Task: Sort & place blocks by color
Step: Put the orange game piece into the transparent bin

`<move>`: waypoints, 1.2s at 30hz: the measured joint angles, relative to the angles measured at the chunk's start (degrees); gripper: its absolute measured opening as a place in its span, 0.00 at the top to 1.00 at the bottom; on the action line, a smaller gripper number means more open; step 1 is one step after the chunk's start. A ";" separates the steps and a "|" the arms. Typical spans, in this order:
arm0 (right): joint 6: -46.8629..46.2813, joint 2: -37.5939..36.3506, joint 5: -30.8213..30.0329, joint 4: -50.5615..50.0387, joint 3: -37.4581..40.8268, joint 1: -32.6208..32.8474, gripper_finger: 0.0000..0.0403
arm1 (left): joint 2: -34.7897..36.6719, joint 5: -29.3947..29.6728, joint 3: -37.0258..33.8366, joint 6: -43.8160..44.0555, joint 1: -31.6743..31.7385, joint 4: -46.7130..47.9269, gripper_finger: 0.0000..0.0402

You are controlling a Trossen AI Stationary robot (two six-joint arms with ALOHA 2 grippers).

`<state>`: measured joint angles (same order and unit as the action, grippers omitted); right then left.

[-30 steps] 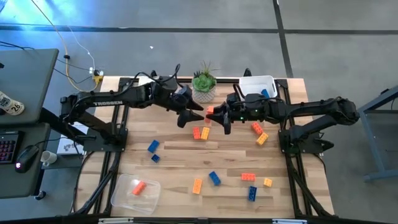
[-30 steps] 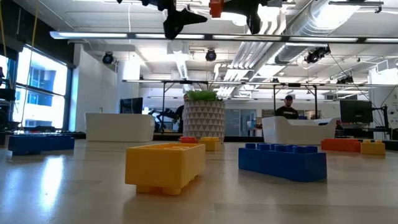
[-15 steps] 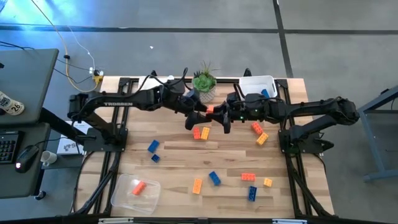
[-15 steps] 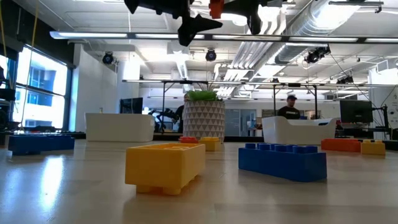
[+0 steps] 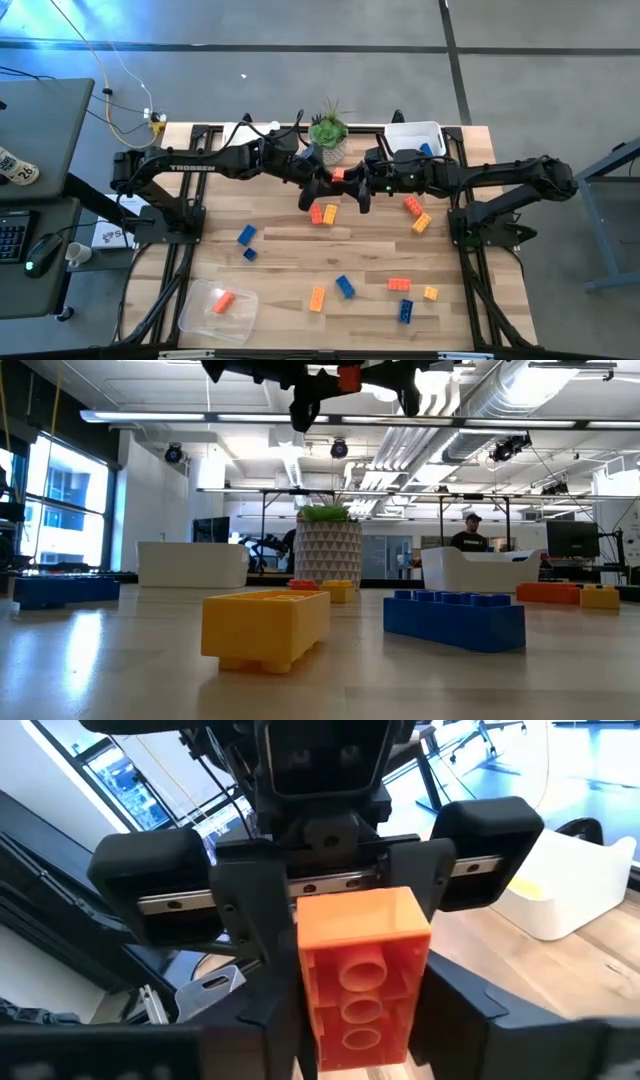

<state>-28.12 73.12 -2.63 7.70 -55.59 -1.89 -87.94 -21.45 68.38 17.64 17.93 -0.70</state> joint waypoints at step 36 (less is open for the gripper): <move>12.13 0.00 -0.30 -5.46 0.00 -0.61 0.47 | 9.31 10.16 0.00 13.35 -22.47 59.31 0.73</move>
<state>-15.99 73.12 -2.94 2.25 -55.59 -2.50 -78.63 -11.29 68.38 30.99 -4.54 58.61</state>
